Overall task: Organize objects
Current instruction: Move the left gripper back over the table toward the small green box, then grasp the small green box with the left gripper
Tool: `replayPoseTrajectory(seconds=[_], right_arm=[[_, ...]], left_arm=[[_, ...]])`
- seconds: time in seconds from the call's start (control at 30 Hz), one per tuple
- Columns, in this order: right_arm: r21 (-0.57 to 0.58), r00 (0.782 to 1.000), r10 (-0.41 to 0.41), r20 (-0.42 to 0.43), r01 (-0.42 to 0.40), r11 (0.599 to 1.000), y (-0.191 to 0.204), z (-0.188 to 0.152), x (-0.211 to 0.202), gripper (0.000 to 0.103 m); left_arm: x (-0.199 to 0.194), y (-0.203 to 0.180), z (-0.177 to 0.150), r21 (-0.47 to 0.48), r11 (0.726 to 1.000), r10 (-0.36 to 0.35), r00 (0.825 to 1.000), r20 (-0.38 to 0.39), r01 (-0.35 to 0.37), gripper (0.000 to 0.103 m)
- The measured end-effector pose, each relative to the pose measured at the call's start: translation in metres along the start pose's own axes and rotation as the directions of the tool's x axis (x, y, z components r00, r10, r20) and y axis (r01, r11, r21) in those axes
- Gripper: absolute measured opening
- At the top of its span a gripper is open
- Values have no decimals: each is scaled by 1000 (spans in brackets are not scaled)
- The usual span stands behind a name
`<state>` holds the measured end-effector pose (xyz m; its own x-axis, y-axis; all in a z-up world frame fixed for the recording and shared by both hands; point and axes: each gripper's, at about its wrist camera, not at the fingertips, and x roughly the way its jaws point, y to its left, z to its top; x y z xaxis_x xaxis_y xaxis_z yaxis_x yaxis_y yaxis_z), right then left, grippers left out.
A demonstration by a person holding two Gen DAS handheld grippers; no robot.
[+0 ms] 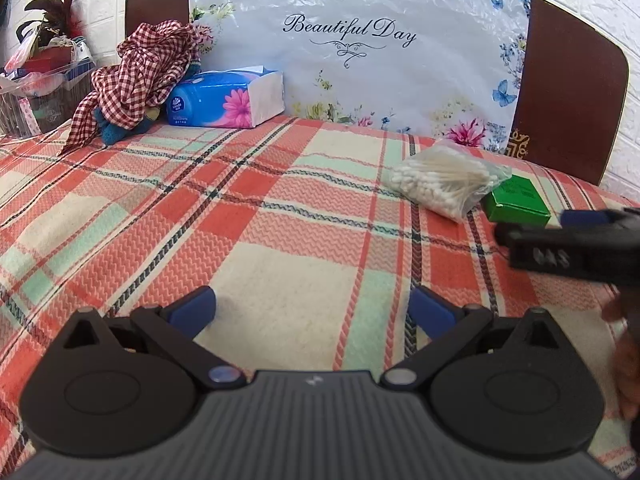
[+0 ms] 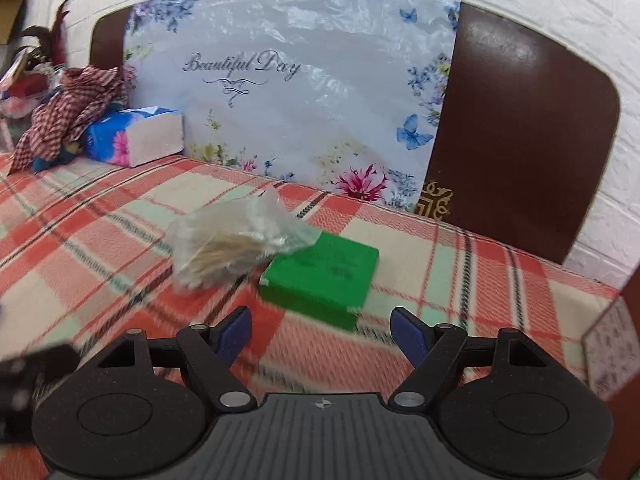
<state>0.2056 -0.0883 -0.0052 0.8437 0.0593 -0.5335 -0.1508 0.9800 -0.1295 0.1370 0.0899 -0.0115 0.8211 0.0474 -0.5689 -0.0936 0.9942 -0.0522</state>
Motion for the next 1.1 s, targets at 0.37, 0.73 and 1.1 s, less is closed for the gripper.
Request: replayPoseTrajectory(seconds=[0.37, 0.73, 1.1], right_arm=[[88, 999, 22, -29, -19, 996, -18, -17, -13, 62], [156, 995, -52, -90, 66, 986, -58, -133, -187, 63], [232, 982, -167, -90, 184, 955, -95, -170, -228, 71]], left_arm=[[1, -1, 1, -3, 1000, -5, 1000, 3, 5, 103], [2, -10, 1, 41, 999, 23, 1000, -11, -23, 103], [-107, -170, -25, 211, 834, -456, 853, -255, 509, 90]])
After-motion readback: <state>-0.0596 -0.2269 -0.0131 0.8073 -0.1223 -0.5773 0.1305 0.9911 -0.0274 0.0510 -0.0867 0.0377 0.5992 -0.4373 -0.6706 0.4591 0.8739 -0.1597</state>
